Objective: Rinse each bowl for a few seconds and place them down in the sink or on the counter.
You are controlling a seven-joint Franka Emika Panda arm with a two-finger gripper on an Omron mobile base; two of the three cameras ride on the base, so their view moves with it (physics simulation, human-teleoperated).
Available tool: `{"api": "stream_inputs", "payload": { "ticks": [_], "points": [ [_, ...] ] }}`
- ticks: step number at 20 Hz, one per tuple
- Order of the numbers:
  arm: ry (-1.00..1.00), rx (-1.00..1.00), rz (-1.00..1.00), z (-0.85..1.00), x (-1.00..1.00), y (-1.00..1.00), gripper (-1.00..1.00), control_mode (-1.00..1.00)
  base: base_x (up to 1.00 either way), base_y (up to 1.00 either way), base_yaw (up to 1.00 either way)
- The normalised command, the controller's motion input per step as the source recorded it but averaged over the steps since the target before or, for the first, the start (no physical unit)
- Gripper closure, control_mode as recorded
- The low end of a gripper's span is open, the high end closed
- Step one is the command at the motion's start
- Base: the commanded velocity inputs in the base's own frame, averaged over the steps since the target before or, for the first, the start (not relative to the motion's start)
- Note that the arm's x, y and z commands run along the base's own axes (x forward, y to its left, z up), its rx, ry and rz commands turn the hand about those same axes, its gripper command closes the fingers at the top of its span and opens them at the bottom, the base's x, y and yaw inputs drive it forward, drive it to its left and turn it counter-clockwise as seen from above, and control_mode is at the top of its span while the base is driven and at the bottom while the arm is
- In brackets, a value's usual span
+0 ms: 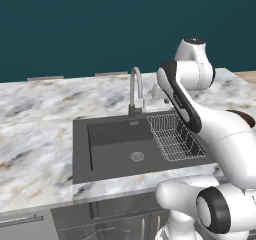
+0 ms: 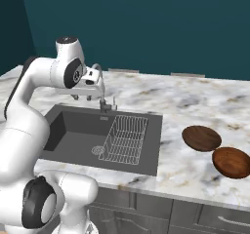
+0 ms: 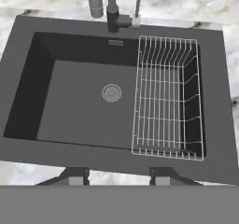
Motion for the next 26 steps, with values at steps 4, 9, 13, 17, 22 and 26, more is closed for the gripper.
{"api": "stream_inputs", "payload": {
  "ticks": [4,9,13,17,22,26],
  "points": [
    [-0.04,0.0,0.0,0.0,-0.13,0.0,-1.0,-1.0,0.0,0.0,0.0],
    [-0.14,0.0,0.0,0.07,-0.33,0.0,-1.0,-1.0,0.0,0.0,0.0],
    [-0.15,0.0,0.0,0.04,-0.35,0.0,-1.0,-1.0,0.0,0.0,0.0],
    [-0.11,0.0,0.0,0.0,-0.38,0.0,-1.0,-1.0,0.0,0.0,0.0],
    [-0.06,0.0,0.0,-0.01,-0.23,0.0,-1.0,-1.0,0.0,0.0,0.0],
    [-0.1,0.0,0.0,-0.02,-0.08,-0.05,-1.0,-1.0,0.0,0.0,0.0]
  ]
}}
